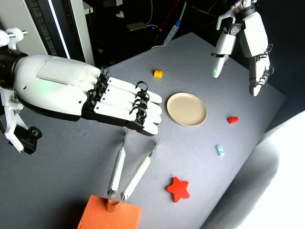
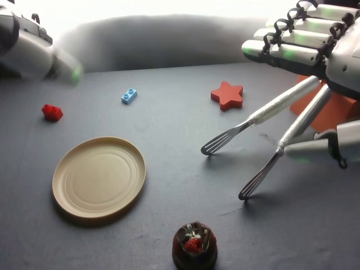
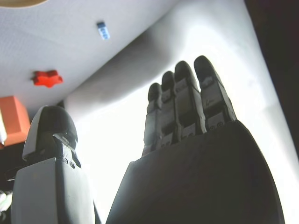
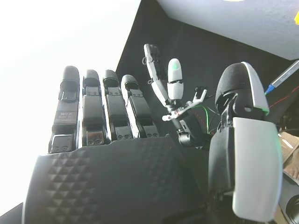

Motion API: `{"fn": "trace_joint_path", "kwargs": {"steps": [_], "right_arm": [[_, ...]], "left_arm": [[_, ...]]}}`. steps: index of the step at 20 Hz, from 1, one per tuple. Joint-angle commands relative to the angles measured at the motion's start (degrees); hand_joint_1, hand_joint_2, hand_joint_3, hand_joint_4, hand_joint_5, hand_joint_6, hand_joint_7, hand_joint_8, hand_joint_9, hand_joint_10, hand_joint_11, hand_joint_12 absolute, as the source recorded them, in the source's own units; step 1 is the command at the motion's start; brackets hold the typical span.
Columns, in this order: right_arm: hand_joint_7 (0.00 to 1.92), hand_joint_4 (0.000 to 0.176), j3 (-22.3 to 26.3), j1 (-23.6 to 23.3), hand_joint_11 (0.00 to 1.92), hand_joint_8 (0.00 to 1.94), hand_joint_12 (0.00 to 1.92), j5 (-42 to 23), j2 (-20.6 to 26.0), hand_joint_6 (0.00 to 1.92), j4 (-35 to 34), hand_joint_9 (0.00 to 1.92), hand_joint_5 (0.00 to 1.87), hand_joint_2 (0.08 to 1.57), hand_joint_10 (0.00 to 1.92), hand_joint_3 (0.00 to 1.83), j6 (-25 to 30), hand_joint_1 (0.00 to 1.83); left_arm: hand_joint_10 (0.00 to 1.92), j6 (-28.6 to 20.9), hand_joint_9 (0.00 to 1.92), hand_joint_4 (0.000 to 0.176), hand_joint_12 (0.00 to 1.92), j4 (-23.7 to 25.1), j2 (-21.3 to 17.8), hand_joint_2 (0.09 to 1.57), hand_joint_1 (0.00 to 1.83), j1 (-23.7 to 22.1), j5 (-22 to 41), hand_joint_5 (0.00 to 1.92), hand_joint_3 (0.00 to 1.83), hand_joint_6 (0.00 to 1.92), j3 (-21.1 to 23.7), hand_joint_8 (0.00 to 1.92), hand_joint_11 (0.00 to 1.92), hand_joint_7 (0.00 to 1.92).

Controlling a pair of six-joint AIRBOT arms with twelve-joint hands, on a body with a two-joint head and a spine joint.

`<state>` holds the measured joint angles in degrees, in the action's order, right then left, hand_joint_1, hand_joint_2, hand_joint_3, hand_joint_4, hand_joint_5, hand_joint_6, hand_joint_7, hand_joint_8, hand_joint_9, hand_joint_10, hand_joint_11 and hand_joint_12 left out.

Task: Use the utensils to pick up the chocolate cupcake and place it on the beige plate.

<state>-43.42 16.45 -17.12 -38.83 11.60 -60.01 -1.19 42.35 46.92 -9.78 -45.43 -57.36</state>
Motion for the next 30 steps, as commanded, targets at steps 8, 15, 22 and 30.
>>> {"fn": "trace_joint_path", "kwargs": {"steps": [8,15,22,30], "right_arm": [[0.12,0.000,-1.07,-1.97,0.00,0.00,0.43,-0.32,-0.84,0.00,-0.63,0.14,0.10,0.95,0.00,0.00,-0.76,0.27],[0.07,0.000,-9.32,-4.05,0.00,0.00,0.47,12.18,-8.96,0.00,-0.65,0.10,0.07,0.91,0.00,0.00,0.09,0.34],[0.07,0.000,-12.91,-3.87,0.00,0.00,0.40,17.23,-12.45,0.00,-0.65,0.09,0.04,0.90,0.00,0.00,-0.11,0.38],[0.01,0.000,-17.35,-2.16,0.00,0.00,0.16,16.81,-16.12,0.00,-0.66,0.03,0.00,0.98,0.00,0.01,-0.32,0.61]], "left_arm": [[0.00,0.03,0.13,0.000,0.37,3.06,-0.04,1.07,0.13,-0.83,2.98,0.17,0.00,0.00,-1.07,0.00,0.00,0.15],[0.01,0.09,0.12,0.000,0.38,3.06,-0.05,1.07,0.13,-0.83,3.00,0.16,0.00,0.01,-0.64,0.01,0.00,0.15],[0.00,0.76,0.09,0.000,0.28,3.06,0.03,1.07,0.15,-1.21,2.98,0.17,0.00,0.01,-1.06,0.00,0.00,0.13],[0.00,0.75,0.12,0.000,0.35,3.06,0.11,1.06,0.21,-1.31,2.77,0.15,0.00,0.00,-0.83,0.00,0.00,0.14]]}}
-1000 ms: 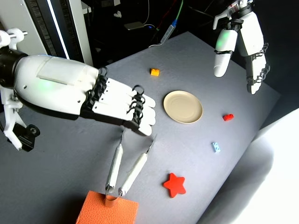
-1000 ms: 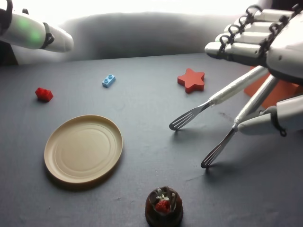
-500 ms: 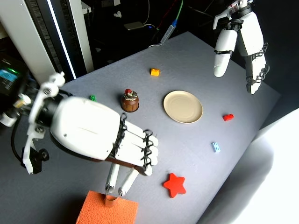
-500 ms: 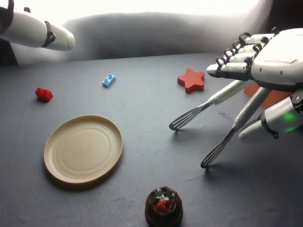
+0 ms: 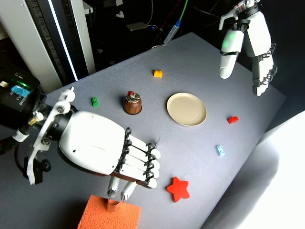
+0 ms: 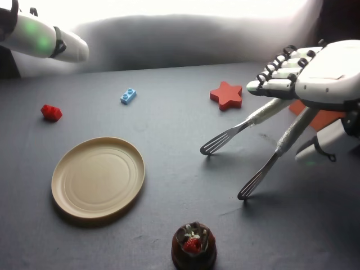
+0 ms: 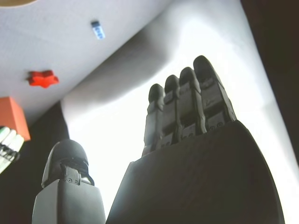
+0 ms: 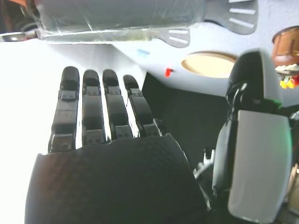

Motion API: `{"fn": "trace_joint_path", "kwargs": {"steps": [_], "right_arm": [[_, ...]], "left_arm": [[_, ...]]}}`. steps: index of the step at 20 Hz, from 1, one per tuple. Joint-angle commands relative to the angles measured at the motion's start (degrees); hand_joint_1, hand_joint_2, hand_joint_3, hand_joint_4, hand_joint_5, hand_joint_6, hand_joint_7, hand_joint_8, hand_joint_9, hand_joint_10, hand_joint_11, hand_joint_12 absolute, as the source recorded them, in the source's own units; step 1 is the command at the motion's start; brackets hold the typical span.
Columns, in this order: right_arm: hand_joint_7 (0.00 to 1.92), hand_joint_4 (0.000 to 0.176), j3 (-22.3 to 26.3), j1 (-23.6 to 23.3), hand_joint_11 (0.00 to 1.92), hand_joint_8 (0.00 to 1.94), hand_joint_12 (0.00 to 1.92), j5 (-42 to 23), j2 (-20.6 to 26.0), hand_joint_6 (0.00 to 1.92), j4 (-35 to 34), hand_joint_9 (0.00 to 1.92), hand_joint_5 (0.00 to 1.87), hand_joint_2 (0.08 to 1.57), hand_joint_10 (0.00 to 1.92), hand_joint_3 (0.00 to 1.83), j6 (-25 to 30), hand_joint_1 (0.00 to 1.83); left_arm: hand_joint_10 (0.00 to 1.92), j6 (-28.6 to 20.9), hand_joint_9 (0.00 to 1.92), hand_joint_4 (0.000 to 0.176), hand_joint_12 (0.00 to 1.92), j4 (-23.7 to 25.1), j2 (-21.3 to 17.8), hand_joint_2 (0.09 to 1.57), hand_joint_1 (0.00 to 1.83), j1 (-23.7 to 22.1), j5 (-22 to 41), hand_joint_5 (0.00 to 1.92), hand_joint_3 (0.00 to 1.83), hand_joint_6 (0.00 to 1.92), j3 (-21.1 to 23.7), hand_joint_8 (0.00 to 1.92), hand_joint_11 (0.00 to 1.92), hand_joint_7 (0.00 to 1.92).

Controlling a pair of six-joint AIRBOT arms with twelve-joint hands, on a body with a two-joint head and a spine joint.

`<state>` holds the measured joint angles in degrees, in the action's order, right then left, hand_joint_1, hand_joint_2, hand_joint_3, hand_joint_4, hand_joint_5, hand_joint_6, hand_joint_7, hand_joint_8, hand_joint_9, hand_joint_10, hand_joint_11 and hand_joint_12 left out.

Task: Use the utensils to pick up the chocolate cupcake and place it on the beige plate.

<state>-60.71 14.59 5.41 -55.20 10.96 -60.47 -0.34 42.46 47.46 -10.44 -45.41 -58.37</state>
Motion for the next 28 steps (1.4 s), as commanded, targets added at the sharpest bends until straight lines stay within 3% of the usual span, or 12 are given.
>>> {"fn": "trace_joint_path", "kwargs": {"steps": [1,3,5,14,19,21,23,28], "right_arm": [[0.01,0.000,-0.46,-0.22,0.00,0.00,0.16,-5.70,-0.14,0.00,-0.02,0.03,0.00,0.99,0.00,0.01,0.20,0.64],[0.00,0.000,-1.80,-0.25,0.00,0.00,0.06,-5.38,-1.45,0.00,-0.02,0.01,0.00,1.01,0.00,0.01,0.21,0.67],[0.00,0.000,-2.72,-0.31,0.00,0.00,0.00,-4.23,-2.44,0.00,-0.03,0.00,0.00,1.02,0.00,0.01,0.22,0.74],[0.00,0.000,-5.66,-1.14,0.00,0.00,0.00,1.24,-5.06,0.00,-0.05,0.00,0.00,1.05,0.00,0.01,0.76,0.72],[0.00,0.000,-5.81,-1.18,0.00,0.00,0.00,1.19,-5.73,0.00,-0.05,0.00,0.00,1.04,0.00,0.00,0.30,0.76],[0.00,0.000,-5.86,-1.26,0.00,0.00,0.00,1.80,-5.98,0.00,-0.05,0.00,0.00,1.04,0.00,0.00,0.05,0.75],[0.00,0.000,-5.97,-1.36,0.00,0.00,0.00,2.57,-6.40,0.00,-0.06,0.00,0.00,1.05,0.00,0.01,-0.46,0.69],[0.00,0.000,-7.81,-1.30,0.00,0.00,0.00,3.69,-7.92,0.00,-0.80,0.00,0.00,1.03,0.00,0.00,-0.43,0.75]], "left_arm": [[0.00,-0.10,0.12,0.000,0.37,2.96,-0.43,1.06,0.22,-0.74,2.65,0.14,0.00,0.00,0.23,0.00,0.00,0.15],[0.00,-0.10,0.09,0.000,0.26,2.95,-0.42,1.07,0.18,-0.98,2.38,0.11,0.00,0.00,0.43,0.00,0.00,0.13],[0.01,0.14,0.10,0.000,0.28,2.95,-0.42,1.07,0.21,-1.00,1.86,0.13,0.00,0.01,0.58,0.00,0.00,0.13],[0.00,1.04,0.11,0.000,0.31,2.94,-0.39,1.05,0.26,-1.27,0.61,0.17,0.00,0.00,1.26,0.00,0.00,0.14],[0.00,1.62,0.13,0.000,0.35,2.92,-0.28,1.04,0.25,-1.54,0.63,0.21,0.00,0.01,0.87,0.00,0.00,0.16],[0.00,2.05,0.08,0.000,0.25,2.90,-0.24,1.05,0.25,-1.80,0.73,0.15,0.00,0.00,0.86,0.00,0.00,0.11],[0.00,2.60,0.08,0.000,0.28,2.81,-0.24,1.04,0.26,-1.77,0.74,0.16,0.00,0.00,0.85,0.00,0.00,0.11],[0.01,3.40,0.16,0.000,0.47,2.81,-0.23,1.05,0.26,-1.70,0.73,0.25,0.00,0.01,0.78,0.00,0.00,0.17]]}}
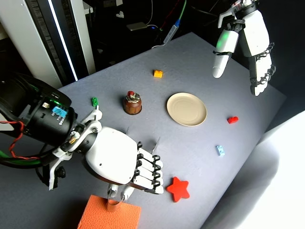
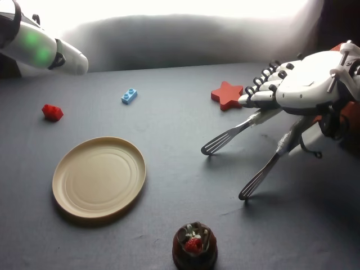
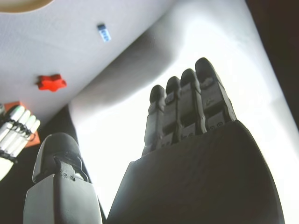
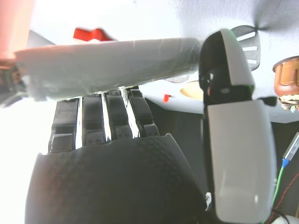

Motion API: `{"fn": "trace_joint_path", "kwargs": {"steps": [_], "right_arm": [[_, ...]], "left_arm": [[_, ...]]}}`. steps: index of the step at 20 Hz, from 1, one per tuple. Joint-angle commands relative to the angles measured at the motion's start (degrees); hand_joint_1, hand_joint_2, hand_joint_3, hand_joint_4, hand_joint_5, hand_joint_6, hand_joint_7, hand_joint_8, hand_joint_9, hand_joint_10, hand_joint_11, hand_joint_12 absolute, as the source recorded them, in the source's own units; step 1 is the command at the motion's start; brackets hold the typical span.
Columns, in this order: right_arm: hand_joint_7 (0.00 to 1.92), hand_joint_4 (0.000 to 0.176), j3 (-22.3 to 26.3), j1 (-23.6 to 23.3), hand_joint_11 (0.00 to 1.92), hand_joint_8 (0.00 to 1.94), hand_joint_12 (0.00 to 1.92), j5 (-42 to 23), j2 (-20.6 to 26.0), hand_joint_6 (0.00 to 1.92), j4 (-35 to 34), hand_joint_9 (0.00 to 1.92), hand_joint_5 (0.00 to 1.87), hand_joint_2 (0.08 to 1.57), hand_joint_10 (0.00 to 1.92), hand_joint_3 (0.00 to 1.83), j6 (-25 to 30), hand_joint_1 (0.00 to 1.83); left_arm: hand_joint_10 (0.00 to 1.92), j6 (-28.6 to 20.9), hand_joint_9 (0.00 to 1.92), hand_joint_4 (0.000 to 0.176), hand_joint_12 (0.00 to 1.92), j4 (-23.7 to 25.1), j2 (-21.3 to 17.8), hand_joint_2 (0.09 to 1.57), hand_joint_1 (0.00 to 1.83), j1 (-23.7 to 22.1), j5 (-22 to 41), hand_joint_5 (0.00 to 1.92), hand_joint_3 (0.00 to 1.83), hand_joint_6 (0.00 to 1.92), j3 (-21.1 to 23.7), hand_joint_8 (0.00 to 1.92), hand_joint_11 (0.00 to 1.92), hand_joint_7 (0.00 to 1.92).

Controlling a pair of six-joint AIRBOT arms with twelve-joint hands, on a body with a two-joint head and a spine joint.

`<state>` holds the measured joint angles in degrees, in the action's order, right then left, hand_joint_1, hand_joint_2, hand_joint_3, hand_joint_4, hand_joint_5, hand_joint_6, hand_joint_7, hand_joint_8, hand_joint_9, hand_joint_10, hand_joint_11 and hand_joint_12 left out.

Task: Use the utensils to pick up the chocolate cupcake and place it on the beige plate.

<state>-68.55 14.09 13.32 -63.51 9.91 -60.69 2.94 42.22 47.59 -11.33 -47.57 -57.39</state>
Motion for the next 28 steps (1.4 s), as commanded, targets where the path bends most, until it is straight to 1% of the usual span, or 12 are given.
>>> {"fn": "trace_joint_path", "kwargs": {"steps": [1,7,10,13,16,18,19,20,21,23,25,28], "right_arm": [[0.00,0.000,-0.57,-0.82,0.00,0.00,0.00,-3.70,-0.06,0.00,-0.23,0.00,0.00,1.03,0.00,0.00,-0.21,0.76],[0.00,0.000,-2.78,-0.86,0.00,0.00,0.00,-1.36,-1.89,0.00,-0.65,0.00,0.00,1.04,0.00,0.00,-0.62,0.80],[0.00,0.000,-2.82,-0.41,0.00,0.00,0.00,-1.15,-1.88,0.00,-0.76,0.00,0.00,1.05,0.00,0.01,-0.84,0.78],[0.00,0.000,-3.23,0.03,0.00,0.00,0.00,-1.17,-2.11,0.00,-0.76,0.00,0.00,1.06,0.00,0.01,-0.91,0.81],[0.00,0.000,-3.43,-0.07,0.02,0.00,0.01,-1.40,-2.21,0.00,-0.80,0.00,0.00,1.08,0.00,0.01,-0.93,0.78],[0.00,0.000,-3.41,-0.21,0.03,0.00,0.02,-1.39,-2.27,0.00,-0.95,0.00,0.01,1.07,0.00,0.01,-0.93,0.85],[0.03,0.000,-3.41,-0.45,0.00,0.00,0.15,-1.34,-2.27,0.00,-0.96,0.03,0.03,1.08,0.00,0.00,-0.97,0.87],[0.04,0.000,-3.41,-0.56,0.00,0.00,0.23,-1.34,-2.27,0.00,-0.96,0.04,0.04,1.08,0.00,0.00,-1.23,0.84],[0.04,0.000,-3.41,-0.69,0.00,0.00,0.25,-1.10,-2.29,0.00,-0.96,0.05,0.04,1.09,0.00,0.00,-1.93,0.83],[0.08,0.000,-3.42,-1.71,0.00,0.01,0.34,2.38,-2.71,0.01,-0.96,0.08,0.08,1.07,0.01,0.00,-5.07,0.88],[0.10,0.000,-3.41,-2.59,0.00,0.01,0.22,3.09,-2.70,0.00,-0.97,0.08,0.09,1.08,0.01,0.00,-5.56,0.89],[0.11,0.000,-3.40,-2.28,0.00,0.00,0.26,3.04,-2.86,0.00,-0.97,0.10,0.10,1.08,0.01,0.00,-7.78,0.88]], "left_arm": [[0.00,0.28,0.15,0.000,0.45,3.05,-0.36,1.04,0.26,-0.80,2.89,0.24,0.00,0.00,-0.19,0.00,0.00,0.15],[0.00,0.41,0.09,0.000,0.29,2.50,-0.38,1.06,0.26,-0.73,2.29,0.21,0.00,0.00,0.06,0.00,0.00,0.10],[0.00,0.41,0.11,0.000,0.35,1.68,-0.38,1.05,0.29,-0.81,1.87,0.23,0.00,0.01,-0.01,0.01,0.00,0.13],[0.00,0.60,0.10,0.000,0.31,1.52,-0.38,1.05,0.28,-0.86,0.96,0.20,0.00,0.00,0.10,0.00,0.00,0.12],[0.00,1.28,0.10,0.000,0.33,0.00,-0.36,1.05,0.28,-1.09,0.18,0.20,0.00,0.00,0.08,0.00,0.00,0.12],[0.00,1.31,0.10,0.000,0.32,-0.24,-0.36,1.05,0.28,-1.09,-0.36,0.22,0.00,0.01,0.07,0.00,0.00,0.13],[0.00,1.31,0.11,0.000,0.33,-0.69,-0.35,1.05,0.27,-1.15,-0.36,0.22,0.00,0.00,0.05,0.00,0.00,0.13],[0.00,1.31,0.09,0.000,0.30,-1.08,-0.35,1.06,0.25,-1.24,-0.37,0.20,0.00,0.00,0.06,0.00,0.00,0.11],[0.00,1.31,0.09,0.000,0.28,-1.34,-0.34,1.06,0.26,-1.29,-0.37,0.20,0.00,0.00,0.07,0.00,0.00,0.10],[0.01,1.31,0.11,0.000,0.35,-1.34,-0.34,1.05,0.28,-1.28,-0.43,0.23,0.00,0.01,0.14,0.01,0.00,0.13],[0.00,1.31,0.10,0.000,0.31,-1.34,-0.34,1.05,0.28,-1.31,-0.45,0.22,0.00,0.00,0.24,0.00,0.00,0.13],[0.01,1.31,0.12,0.000,0.35,-1.35,-0.34,1.05,0.28,-1.36,-0.46,0.23,0.00,0.00,0.20,0.01,0.00,0.15]]}}
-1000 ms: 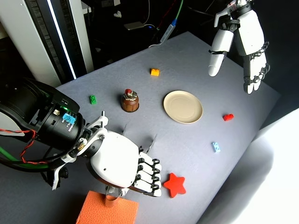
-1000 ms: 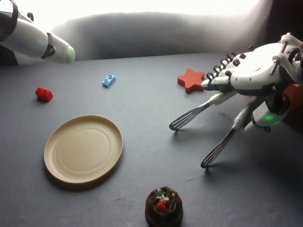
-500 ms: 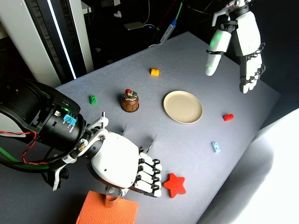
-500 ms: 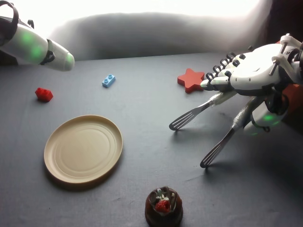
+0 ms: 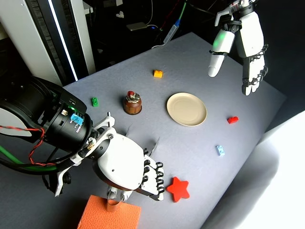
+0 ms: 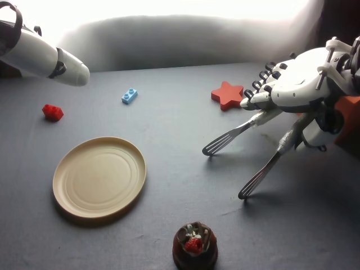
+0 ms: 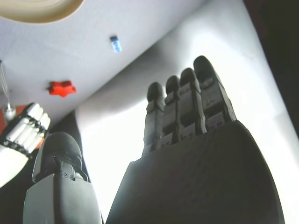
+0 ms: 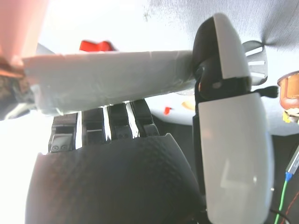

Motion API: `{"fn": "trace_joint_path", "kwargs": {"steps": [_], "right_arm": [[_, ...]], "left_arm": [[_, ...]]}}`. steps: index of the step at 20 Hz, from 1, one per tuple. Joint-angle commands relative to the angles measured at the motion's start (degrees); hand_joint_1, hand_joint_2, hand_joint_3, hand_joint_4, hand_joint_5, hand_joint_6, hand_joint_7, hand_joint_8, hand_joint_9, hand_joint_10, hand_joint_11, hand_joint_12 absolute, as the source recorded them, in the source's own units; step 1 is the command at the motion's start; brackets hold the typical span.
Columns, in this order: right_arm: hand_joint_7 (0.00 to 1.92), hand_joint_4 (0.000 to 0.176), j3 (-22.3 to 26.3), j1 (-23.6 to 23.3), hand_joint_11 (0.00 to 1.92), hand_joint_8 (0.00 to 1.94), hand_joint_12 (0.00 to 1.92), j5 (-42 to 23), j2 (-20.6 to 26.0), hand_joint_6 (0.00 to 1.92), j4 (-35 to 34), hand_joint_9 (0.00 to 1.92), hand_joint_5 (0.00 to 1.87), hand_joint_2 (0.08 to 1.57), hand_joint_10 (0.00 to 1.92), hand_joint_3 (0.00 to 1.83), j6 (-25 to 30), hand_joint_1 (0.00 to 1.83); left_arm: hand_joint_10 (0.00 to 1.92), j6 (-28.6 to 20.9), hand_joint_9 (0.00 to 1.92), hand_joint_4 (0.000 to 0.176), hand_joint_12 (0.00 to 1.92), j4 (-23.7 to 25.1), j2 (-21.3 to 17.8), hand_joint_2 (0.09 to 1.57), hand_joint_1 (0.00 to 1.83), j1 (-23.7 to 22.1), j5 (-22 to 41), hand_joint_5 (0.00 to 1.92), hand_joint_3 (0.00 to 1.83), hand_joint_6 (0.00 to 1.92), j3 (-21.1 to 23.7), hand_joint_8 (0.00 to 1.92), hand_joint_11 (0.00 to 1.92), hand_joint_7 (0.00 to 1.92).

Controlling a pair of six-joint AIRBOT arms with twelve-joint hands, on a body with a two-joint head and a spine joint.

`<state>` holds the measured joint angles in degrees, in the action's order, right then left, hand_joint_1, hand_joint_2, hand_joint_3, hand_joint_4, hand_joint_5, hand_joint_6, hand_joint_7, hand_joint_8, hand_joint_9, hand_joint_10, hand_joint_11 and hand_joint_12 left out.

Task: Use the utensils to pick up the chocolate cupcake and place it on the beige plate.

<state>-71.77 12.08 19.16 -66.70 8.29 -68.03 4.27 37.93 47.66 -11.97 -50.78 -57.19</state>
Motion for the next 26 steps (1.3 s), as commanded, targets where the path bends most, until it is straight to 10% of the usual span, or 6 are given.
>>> {"fn": "trace_joint_path", "kwargs": {"steps": [1,14,26], "right_arm": [[0.11,0.000,-0.20,0.23,0.00,0.00,0.27,-3.06,0.19,0.00,0.65,0.11,0.09,1.10,0.01,0.01,-1.33,0.84],[0.52,0.000,-0.39,2.47,0.00,0.05,1.28,-5.09,-1.11,0.03,0.67,0.51,0.42,1.06,0.13,0.00,-3.96,0.95],[0.68,0.000,-0.37,0.84,0.17,0.06,1.52,-5.43,-0.57,0.02,0.65,0.36,0.54,1.05,0.99,0.00,-2.70,0.99]], "left_arm": [[0.01,-0.03,0.12,0.000,0.36,2.93,-0.41,1.05,0.27,-0.75,2.69,0.23,0.00,0.00,-0.03,0.01,0.00,0.16],[0.00,0.71,0.09,0.000,0.32,2.12,-0.46,1.06,0.28,-0.90,0.79,0.19,0.00,0.00,0.59,0.00,0.00,0.13],[0.00,1.34,0.13,0.000,0.45,1.72,-0.49,1.06,0.28,-1.04,0.94,0.21,0.00,0.00,0.90,0.00,0.00,0.17]]}}
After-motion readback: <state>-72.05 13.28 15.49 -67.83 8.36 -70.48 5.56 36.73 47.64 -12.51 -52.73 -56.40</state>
